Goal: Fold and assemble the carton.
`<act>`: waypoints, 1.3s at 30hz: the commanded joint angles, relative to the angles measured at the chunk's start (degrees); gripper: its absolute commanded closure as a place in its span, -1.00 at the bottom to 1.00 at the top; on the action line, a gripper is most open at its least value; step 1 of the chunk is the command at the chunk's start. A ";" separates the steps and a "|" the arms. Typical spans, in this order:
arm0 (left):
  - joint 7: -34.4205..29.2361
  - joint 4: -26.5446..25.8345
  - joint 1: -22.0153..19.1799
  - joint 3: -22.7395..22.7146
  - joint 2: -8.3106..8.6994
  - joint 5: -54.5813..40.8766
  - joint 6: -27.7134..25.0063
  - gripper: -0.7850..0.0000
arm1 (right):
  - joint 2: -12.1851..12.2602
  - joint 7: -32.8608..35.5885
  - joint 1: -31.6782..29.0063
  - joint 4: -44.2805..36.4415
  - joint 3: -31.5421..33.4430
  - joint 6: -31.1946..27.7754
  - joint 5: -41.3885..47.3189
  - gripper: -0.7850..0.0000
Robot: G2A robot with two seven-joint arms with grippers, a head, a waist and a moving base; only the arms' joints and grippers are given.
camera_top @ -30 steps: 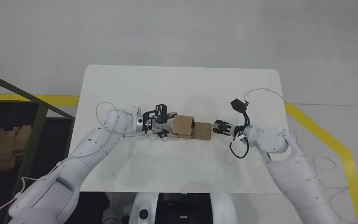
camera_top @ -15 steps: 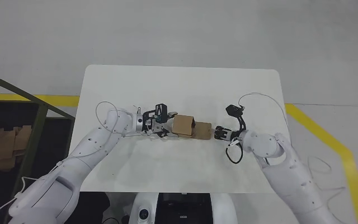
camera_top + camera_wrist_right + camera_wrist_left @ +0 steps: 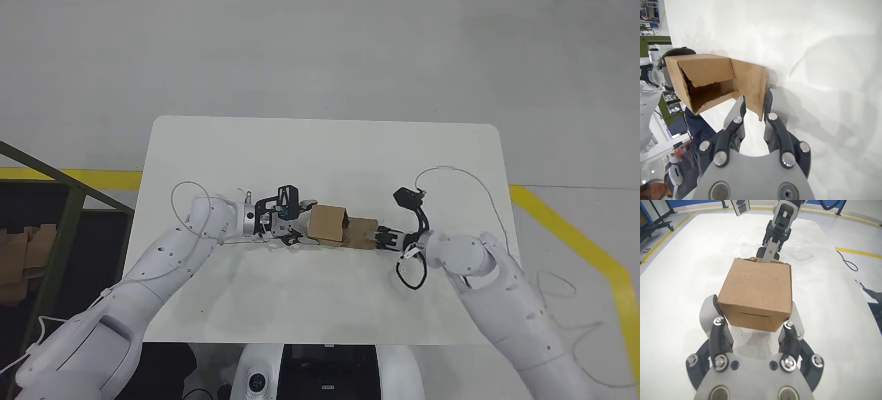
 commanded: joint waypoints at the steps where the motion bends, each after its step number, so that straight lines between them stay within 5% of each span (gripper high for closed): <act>1: 0.02 0.00 0.00 -0.02 0.01 0.02 -0.02 -0.52 | -0.12 -0.04 0.21 0.77 -0.02 -1.04 1.48 0.50; 10: 0.01 -0.07 0.06 -0.11 0.03 0.07 -0.08 -0.51 | -0.40 0.16 0.85 3.52 0.61 -5.90 7.12 0.76; 25: 0.24 -0.26 0.24 -0.47 0.18 0.28 0.04 -0.52 | -1.30 2.95 3.58 7.06 -2.02 -6.29 10.84 0.50; 31: 0.33 -0.33 0.36 -0.66 0.26 0.28 0.05 -0.52 | -1.86 3.45 4.64 10.62 -2.33 -10.23 16.13 1.00; 39: 0.36 -0.67 0.57 -0.88 0.38 0.37 0.01 -0.52 | -2.05 3.17 5.24 11.53 -2.76 -9.87 16.58 1.00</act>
